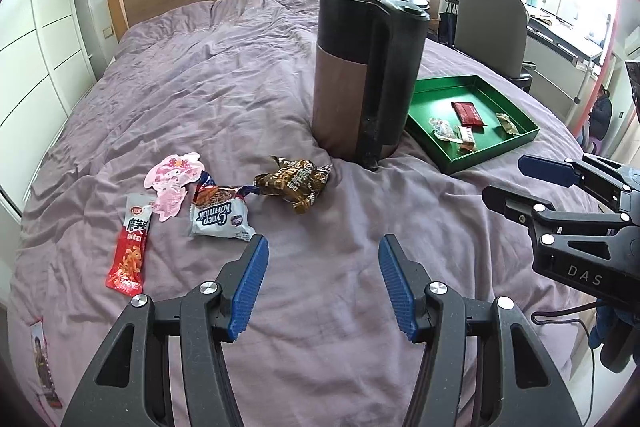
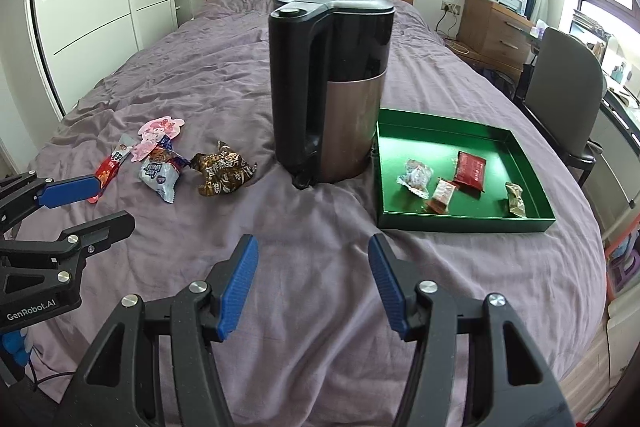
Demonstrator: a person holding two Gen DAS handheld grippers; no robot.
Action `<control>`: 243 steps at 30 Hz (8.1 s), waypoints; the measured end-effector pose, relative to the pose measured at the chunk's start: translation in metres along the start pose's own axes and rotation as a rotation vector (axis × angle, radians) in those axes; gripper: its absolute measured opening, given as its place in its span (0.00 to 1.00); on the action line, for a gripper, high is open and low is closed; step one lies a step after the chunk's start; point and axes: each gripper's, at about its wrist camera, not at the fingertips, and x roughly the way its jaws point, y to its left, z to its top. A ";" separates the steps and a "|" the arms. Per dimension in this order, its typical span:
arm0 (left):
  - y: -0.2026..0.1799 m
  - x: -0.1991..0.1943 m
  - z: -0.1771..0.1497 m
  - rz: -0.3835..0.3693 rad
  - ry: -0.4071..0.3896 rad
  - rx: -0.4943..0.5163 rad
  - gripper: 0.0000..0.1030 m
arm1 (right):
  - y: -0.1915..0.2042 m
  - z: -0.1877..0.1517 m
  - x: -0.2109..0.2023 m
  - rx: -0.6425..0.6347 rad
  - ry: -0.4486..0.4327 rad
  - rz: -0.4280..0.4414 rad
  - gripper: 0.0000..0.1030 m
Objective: Organize snacks
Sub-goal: 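Move both open tools toward the snacks lying beside the kettle, then grasp the red konjac strip packet with the left tool while the right tool grasps the Kohmuk bag, then lift both held packets and carry them around the kettle toward the green tray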
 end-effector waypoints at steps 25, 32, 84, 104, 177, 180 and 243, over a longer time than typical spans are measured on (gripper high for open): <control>0.158 0.036 -0.095 0.189 0.155 -0.242 0.50 | 0.077 0.002 0.068 -0.064 0.107 0.120 1.00; 0.182 0.043 -0.096 0.228 0.153 -0.256 0.50 | 0.081 0.003 0.085 -0.066 0.123 0.132 1.00; 0.242 0.123 -0.050 0.150 0.155 -0.160 0.55 | 0.148 0.052 0.199 0.124 0.179 0.479 1.00; 0.257 0.144 -0.049 0.074 0.163 -0.220 0.54 | 0.146 0.058 0.231 0.243 0.171 0.565 1.00; 0.231 0.065 -0.080 -0.099 0.054 -0.432 0.23 | 0.169 0.032 0.150 0.067 0.191 0.424 1.00; 0.226 0.061 -0.080 -0.103 0.056 -0.429 0.22 | 0.168 0.030 0.145 0.066 0.195 0.425 1.00; 0.018 -0.060 -0.051 -0.217 -0.014 -0.022 0.23 | -0.009 -0.046 -0.006 0.354 0.084 0.215 1.00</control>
